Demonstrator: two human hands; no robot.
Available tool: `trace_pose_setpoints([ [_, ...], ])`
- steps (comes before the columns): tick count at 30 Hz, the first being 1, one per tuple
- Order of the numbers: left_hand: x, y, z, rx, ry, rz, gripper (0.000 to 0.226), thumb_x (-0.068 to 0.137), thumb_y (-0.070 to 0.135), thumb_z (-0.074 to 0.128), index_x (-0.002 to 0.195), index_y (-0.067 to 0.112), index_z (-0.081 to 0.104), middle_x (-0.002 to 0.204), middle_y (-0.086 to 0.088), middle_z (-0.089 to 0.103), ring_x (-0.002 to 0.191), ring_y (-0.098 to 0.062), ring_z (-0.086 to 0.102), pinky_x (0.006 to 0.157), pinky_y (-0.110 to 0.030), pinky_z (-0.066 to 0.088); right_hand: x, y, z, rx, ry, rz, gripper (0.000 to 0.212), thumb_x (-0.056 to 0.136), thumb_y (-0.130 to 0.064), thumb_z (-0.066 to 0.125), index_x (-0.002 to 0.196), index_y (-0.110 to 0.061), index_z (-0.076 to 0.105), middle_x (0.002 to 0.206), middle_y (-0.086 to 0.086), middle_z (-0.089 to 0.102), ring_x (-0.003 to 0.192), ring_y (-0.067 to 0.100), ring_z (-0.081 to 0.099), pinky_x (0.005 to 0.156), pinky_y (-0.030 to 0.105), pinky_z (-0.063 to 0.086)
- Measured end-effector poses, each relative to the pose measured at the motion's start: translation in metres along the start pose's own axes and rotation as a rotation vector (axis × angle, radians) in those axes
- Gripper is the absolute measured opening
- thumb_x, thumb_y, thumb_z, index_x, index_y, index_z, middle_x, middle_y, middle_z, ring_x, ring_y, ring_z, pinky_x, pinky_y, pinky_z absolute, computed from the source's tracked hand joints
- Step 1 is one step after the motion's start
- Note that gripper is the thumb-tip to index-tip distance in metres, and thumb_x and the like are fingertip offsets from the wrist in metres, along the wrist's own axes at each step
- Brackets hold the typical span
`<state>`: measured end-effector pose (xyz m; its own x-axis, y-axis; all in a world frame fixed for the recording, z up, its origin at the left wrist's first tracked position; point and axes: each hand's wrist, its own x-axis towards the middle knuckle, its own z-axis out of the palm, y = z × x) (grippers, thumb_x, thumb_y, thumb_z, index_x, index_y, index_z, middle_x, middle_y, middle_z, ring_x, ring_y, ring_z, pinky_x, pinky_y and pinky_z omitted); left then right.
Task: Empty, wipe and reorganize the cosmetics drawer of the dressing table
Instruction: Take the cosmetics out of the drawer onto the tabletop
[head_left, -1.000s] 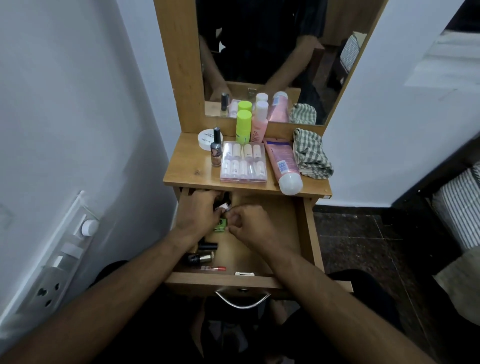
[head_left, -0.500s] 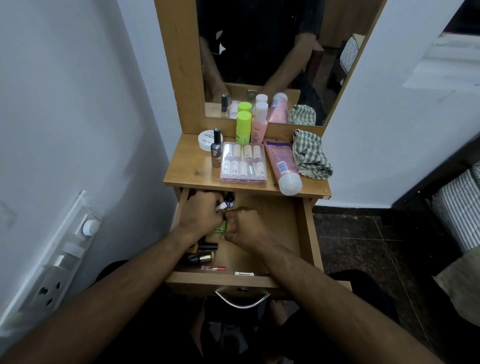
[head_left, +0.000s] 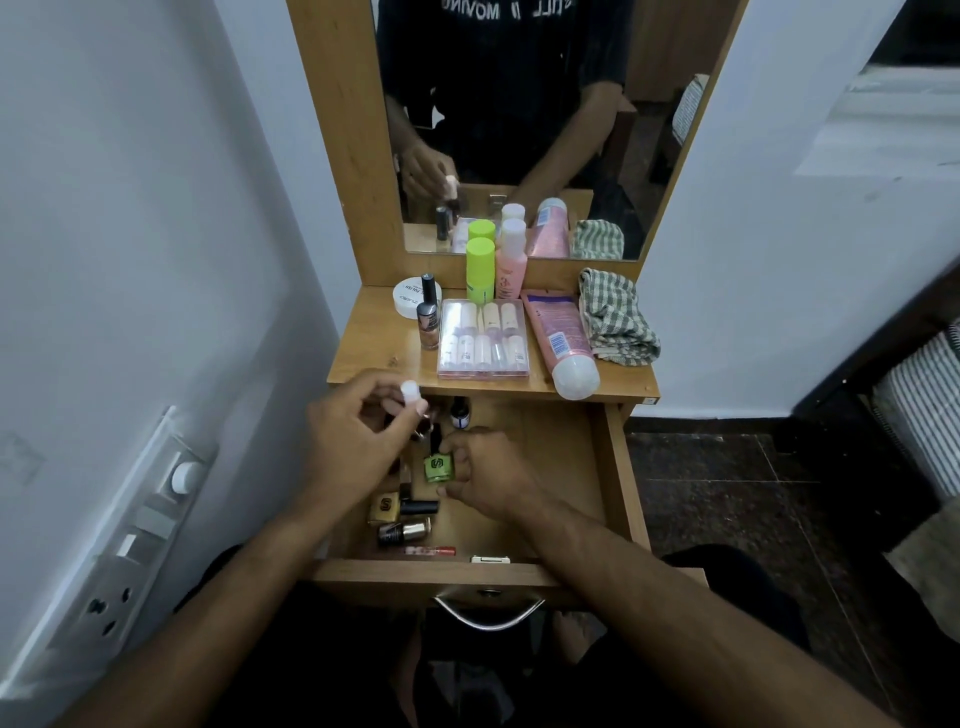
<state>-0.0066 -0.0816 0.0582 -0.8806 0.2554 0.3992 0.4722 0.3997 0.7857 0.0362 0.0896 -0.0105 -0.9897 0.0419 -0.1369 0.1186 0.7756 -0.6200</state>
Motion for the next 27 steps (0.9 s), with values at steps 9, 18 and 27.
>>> trace_pose_setpoints([
  [9,0.069,-0.006,-0.014,-0.067,0.255,-0.077,0.022,0.082,0.023,0.082,0.101,0.014,0.073,0.086,0.004,0.072,0.074,-0.006,0.064,0.068,-0.014,0.054,0.000,0.001,0.001,-0.024,-0.018,-0.007,0.044,0.079,-0.026,0.086,0.117,-0.020,0.066,0.110,-0.001,0.065,0.092,0.015,0.064,0.082,0.038,0.058],
  [18,0.111,-0.025,0.012,-0.025,0.223,-0.159,0.020,0.079,0.023,0.084,0.095,0.017,0.074,0.082,0.005,0.071,0.069,-0.001,0.061,0.061,-0.003,0.046,0.001,0.006,0.004,-0.036,-0.021,-0.036,0.040,0.080,-0.024,0.081,0.114,-0.021,0.061,0.110,0.002,0.064,0.094,0.018,0.064,0.081,0.037,0.057],
  [27,0.119,-0.033,0.028,-0.036,0.173,-0.167,0.020,0.079,0.023,0.085,0.095,0.017,0.075,0.083,0.005,0.073,0.071,-0.005,0.064,0.063,-0.005,0.048,0.005,0.005,0.009,-0.085,-0.005,-0.152,0.031,0.099,-0.042,0.058,0.122,-0.023,0.069,0.121,0.004,0.064,0.107,0.017,0.059,0.083,0.021,0.038],
])
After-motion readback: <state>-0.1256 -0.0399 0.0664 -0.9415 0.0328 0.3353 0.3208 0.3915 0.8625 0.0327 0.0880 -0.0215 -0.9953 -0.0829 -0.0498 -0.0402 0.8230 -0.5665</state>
